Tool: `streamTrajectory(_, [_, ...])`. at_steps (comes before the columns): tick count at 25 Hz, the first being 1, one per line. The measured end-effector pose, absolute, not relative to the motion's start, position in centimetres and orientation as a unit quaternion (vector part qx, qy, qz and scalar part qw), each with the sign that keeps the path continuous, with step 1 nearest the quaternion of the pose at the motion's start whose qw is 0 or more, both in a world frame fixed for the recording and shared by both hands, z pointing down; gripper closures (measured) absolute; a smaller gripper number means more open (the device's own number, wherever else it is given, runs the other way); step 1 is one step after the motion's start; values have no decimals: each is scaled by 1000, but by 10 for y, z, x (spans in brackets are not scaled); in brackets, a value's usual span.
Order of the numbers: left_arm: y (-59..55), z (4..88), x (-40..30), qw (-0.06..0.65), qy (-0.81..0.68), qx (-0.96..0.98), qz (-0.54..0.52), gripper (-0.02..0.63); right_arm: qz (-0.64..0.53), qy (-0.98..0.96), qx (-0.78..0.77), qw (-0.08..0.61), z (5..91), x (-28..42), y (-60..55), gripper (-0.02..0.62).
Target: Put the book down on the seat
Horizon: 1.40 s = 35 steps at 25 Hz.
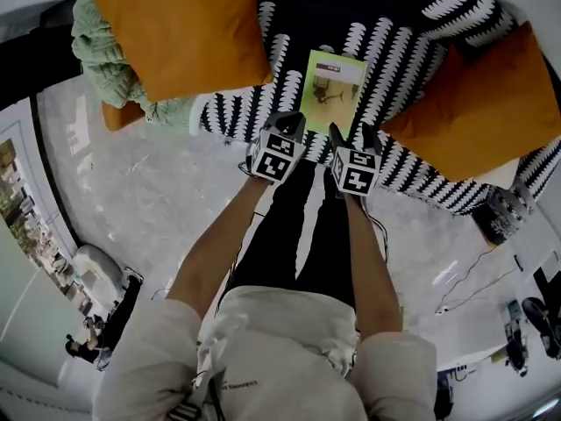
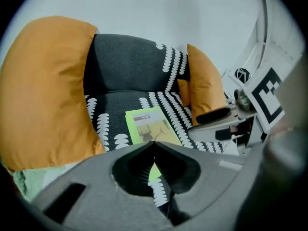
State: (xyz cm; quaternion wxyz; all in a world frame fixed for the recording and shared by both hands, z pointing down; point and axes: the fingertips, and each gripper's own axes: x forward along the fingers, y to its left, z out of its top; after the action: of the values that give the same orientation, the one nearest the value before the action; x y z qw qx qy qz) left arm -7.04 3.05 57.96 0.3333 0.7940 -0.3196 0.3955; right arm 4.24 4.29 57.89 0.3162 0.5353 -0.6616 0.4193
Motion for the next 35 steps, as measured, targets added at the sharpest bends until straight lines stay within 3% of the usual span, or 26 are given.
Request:
streamTrajectory(24, [98, 368, -67, 352, -450, 764, 299, 597, 362, -740, 484, 295, 380, 49, 94, 285])
streamTrajectory(35, [168, 334, -33, 336, -476, 760, 287, 597, 322, -802, 418, 279, 334, 54, 141, 287])
